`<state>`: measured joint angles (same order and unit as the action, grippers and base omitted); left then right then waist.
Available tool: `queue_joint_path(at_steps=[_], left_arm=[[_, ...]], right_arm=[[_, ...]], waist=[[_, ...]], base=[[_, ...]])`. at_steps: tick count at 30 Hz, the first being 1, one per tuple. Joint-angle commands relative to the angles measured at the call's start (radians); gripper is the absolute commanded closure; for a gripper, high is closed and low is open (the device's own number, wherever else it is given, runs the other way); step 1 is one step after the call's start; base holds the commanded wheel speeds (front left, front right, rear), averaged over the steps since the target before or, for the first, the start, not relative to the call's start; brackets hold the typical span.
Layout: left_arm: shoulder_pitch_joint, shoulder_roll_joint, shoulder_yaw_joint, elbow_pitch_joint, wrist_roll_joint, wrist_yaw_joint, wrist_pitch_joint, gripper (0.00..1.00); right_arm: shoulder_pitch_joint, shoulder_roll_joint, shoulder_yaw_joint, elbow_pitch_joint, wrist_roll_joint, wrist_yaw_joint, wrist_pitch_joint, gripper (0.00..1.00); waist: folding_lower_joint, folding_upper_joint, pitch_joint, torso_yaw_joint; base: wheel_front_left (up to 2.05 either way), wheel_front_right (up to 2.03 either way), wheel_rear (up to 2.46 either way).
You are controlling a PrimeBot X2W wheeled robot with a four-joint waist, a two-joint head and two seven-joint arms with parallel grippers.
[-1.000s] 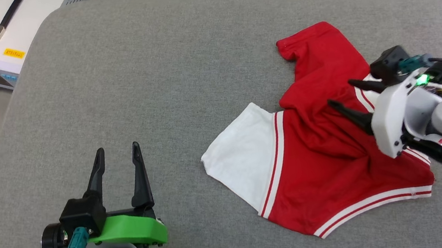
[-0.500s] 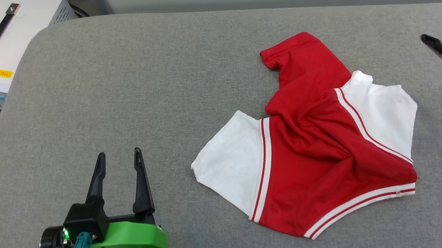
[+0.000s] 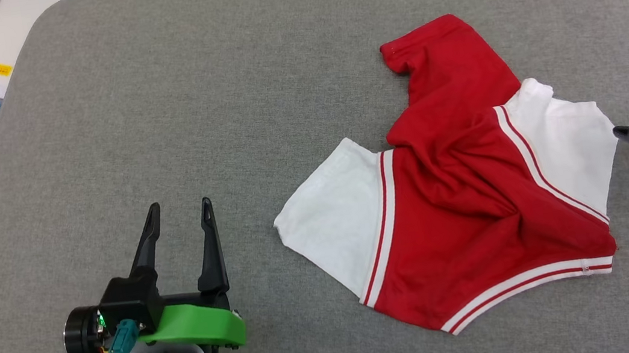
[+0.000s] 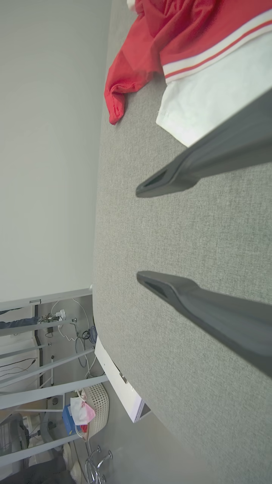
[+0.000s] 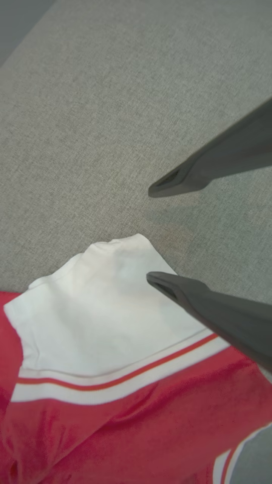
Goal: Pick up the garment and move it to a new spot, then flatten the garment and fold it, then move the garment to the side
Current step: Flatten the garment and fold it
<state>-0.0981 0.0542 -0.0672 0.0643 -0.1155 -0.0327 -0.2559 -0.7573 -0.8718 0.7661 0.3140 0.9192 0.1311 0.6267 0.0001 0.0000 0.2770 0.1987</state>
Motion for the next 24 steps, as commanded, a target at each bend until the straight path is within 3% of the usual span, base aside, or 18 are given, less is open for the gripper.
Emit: queue_joint_path(at_steps=[1,6,16,17,18,24], left_arm=[[-0.020,-0.004,-0.004,-0.002,-0.009,-0.007,-0.006,0.00],[-0.042,-0.004,-0.017,0.001,-0.015,-0.004,-0.006,0.00],[-0.050,-0.004,-0.010,0.006,-0.017,0.002,-0.006,0.00],[-0.050,-0.004,-0.009,0.007,-0.017,0.003,-0.006,0.00],[-0.050,-0.004,-0.009,0.008,-0.016,0.003,-0.006,0.00],[-0.042,-0.004,-0.006,0.018,-0.011,0.001,-0.006,0.00]], right_arm=[[0.015,0.022,-0.005,0.017,-0.016,0.000,0.004,0.00],[0.026,0.090,-0.010,0.098,-0.061,0.000,0.001,0.00],[0.078,0.153,0.035,0.220,-0.092,0.000,-0.016,0.00],[0.078,0.154,0.040,0.221,-0.090,0.000,-0.019,0.85],[0.077,0.154,0.042,0.221,-0.089,0.000,-0.032,1.00],[0.077,0.141,0.040,0.181,-0.075,0.000,-0.143,1.00]], waist=[[-0.0001,0.0000,0.023,0.010],[-0.0001,0.0000,0.054,0.027],[-0.0001,0.0000,0.066,0.025],[-0.0001,0.0000,0.064,0.022],[-0.0001,0.0000,0.061,0.017],[-0.0001,0.0000,0.017,-0.008]], base=[[0.00,0.00,0.00],[0.00,0.00,0.00],[0.00,0.00,0.00],[0.00,0.00,0.00],[0.00,0.00,0.00],[0.00,0.00,0.00]])
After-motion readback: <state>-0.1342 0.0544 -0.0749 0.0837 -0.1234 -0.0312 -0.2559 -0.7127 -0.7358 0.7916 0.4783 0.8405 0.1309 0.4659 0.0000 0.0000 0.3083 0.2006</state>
